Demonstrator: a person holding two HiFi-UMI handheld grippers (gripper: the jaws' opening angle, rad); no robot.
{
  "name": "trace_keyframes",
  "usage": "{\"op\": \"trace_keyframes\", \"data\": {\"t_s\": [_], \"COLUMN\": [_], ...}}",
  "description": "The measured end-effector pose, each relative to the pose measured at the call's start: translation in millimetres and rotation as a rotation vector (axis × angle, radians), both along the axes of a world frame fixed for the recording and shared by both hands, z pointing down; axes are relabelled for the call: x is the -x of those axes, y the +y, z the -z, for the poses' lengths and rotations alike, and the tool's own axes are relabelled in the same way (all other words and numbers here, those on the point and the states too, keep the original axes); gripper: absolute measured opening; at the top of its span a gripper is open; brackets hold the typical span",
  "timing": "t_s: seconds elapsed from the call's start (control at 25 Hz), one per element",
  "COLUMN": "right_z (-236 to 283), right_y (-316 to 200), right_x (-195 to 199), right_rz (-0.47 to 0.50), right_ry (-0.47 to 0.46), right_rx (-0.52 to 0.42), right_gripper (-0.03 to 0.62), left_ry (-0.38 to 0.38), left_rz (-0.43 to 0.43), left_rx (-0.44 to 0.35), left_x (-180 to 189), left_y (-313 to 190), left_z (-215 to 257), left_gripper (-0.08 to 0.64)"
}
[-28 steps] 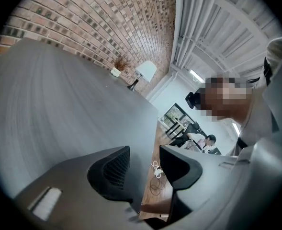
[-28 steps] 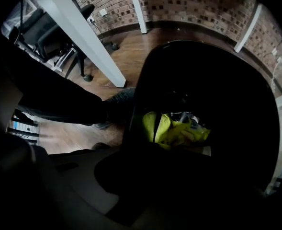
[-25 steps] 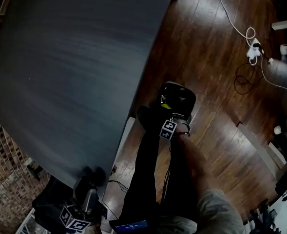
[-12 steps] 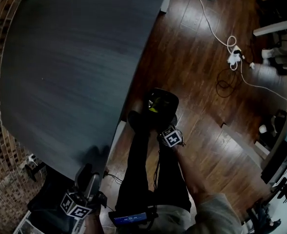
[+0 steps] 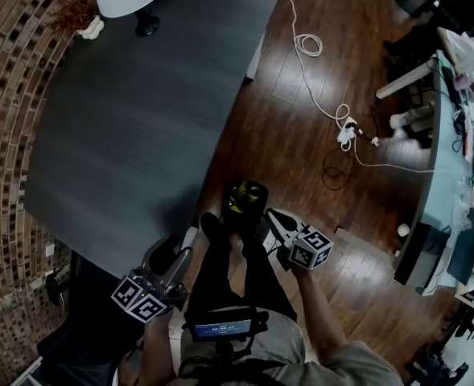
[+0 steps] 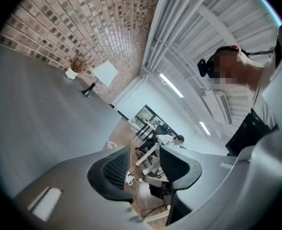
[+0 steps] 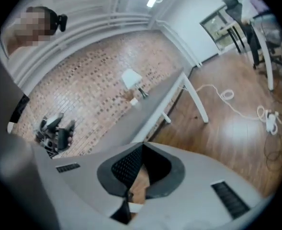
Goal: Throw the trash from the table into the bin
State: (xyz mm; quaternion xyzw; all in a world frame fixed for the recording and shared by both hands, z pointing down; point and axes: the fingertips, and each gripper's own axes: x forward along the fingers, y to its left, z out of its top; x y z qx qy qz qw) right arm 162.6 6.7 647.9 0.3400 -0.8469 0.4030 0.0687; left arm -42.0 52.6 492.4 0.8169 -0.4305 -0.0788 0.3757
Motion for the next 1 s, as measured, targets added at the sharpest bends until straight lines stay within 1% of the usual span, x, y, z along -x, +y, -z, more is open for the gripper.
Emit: {"op": "trace_keyframes", "data": {"t_s": [0.08, 0.16, 0.24, 0.36, 0.48, 0.68, 0.8, 1.0], "right_z": [52.6, 91.1, 116.2, 137.1, 145.1, 137.3, 133.5, 138.0], "right_y": [-3.8, -4.2, 1.5, 11.9, 19.8, 34.7, 36.9, 36.4], "right_x": [-7.2, -11.2, -13.0, -17.3, -25.0, -29.2, -24.1, -19.6], "right_rz": [0.007, 0.019, 0.034, 0.047, 0.054, 0.067, 0.099, 0.159], "right_ry": [0.024, 0.046, 0.061, 0.085, 0.104, 0.104, 0.133, 0.171], "right_rx": [-0.078, -0.143, -0.183, -0.229, -0.258, -0.233, -0.245, -0.291], "right_gripper": [0.001, 0.0, 0.001, 0.0, 0.0, 0.0, 0.0, 0.0], "left_ry": [-0.033, -0.068, -0.076, -0.073, -0.089, -0.114, -0.126, -0.133], "left_rz": [-0.092, -0.161, -0.194, -0.222, -0.234, -0.226, -0.216, -0.193], "left_rx": [-0.019, -0.055, -0.084, -0.102, -0.1, -0.083, -0.08, -0.072], "left_x": [-24.4, -44.9, -58.2, -70.4, -78.9, -80.6, -76.5, -77.1], "left_y": [-8.5, -15.3, -17.6, -19.8, -19.9, -15.7, -14.9, -13.2], "left_z": [10.4, 20.8, 31.1, 37.8, 36.8, 34.9, 35.8, 35.0], "left_gripper": [0.195, 0.196, 0.196, 0.195, 0.196, 0.195, 0.196, 0.195]}}
